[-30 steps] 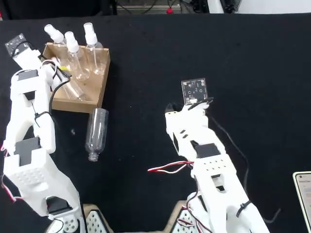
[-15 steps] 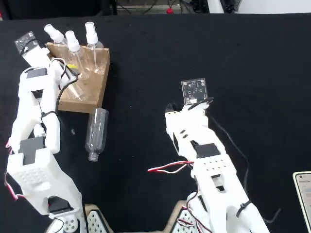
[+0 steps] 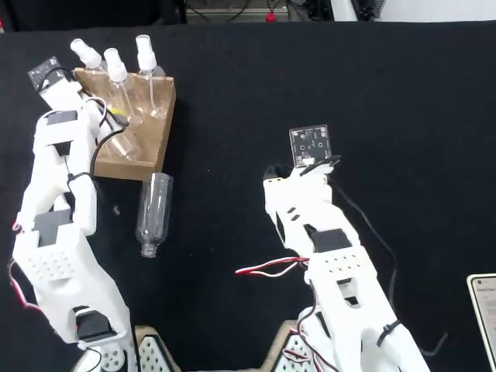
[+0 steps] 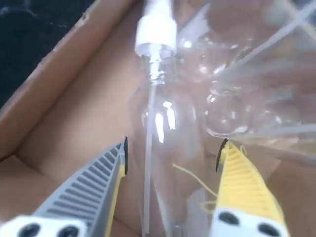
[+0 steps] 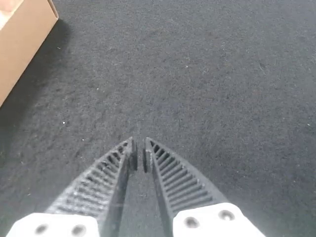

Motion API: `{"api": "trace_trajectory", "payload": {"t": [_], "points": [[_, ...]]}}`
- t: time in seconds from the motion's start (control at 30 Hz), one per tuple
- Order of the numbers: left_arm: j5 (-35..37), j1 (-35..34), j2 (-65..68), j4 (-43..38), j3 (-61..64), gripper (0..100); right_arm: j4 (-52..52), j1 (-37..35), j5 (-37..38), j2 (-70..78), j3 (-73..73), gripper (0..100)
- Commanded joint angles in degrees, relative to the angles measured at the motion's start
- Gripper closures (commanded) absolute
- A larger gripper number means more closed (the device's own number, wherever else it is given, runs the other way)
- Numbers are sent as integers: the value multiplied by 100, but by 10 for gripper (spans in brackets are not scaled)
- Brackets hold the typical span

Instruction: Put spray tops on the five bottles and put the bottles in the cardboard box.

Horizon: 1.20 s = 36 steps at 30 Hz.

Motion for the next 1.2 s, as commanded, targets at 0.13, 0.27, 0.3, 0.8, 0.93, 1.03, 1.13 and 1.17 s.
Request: {"api": "trace_trajectory", "payload": {"t": [0.13, 0.27, 0.3, 0.8, 0.93, 1.03, 1.13, 1.17], "points": [[53, -119, 97, -123, -453, 711, -132, 105, -18, 13, -22, 967], [53, -119, 97, -141, -462, 712, -141, 105, -18, 13, -22, 967], [53, -119, 97, -158, -462, 712, -141, 105, -18, 13, -22, 967], [18, -233, 158, -651, -391, 712, -123, 105, -18, 13, -22, 967], [18, -215, 158, -651, -330, 712, -123, 105, -18, 13, -22, 967], [26, -198, 158, -651, -233, 712, -123, 105, -18, 13, -22, 967], [18, -189, 158, -651, -145, 712, -123, 105, -18, 13, -22, 967], [18, -189, 158, -651, -119, 713, -123, 105, -18, 13, -22, 967]]}}
